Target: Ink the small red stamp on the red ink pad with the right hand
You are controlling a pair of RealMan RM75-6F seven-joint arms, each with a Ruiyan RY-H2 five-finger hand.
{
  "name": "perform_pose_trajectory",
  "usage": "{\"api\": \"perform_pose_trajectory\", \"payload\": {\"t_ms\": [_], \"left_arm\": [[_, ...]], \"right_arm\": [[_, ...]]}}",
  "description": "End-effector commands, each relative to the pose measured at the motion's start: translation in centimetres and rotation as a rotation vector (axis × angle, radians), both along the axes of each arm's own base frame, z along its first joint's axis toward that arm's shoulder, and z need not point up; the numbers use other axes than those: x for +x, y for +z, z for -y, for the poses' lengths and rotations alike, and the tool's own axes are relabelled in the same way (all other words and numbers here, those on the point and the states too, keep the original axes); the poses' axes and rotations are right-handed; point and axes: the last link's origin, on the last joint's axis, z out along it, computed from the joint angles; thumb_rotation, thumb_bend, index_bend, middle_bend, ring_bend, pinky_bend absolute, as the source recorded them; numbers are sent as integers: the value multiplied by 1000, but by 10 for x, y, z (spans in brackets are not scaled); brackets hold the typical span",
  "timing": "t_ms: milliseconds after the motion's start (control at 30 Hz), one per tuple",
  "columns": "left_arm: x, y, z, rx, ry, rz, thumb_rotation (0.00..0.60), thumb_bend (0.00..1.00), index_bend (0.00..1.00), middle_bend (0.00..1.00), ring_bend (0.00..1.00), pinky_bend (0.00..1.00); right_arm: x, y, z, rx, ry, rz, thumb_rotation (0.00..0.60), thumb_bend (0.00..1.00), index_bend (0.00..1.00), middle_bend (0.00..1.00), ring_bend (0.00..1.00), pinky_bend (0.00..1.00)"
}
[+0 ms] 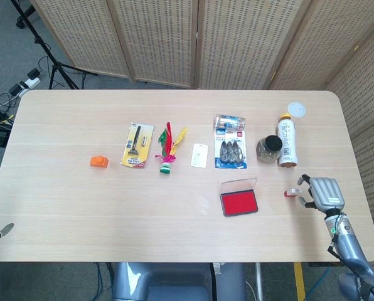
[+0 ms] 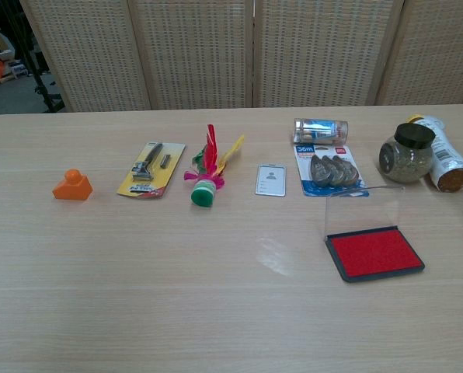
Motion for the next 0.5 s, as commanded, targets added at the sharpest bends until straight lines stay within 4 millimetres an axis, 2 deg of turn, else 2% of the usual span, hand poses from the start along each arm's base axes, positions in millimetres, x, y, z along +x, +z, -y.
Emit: {"api": "perform_pose_trajectory", "payload": {"t_ms": [33,500], "left_arm": [[0,0,0,0,1,0,600,86,0,0,0,0],[-1,0,0,-2,3,-1,600,86,0,0,0,0]], "right_arm": [[0,-4,1,6,2,-9,600,363,407,973,1000,1000],[-4,-17,7,13,14,-51,600,363,407,973,1000,1000]]}}
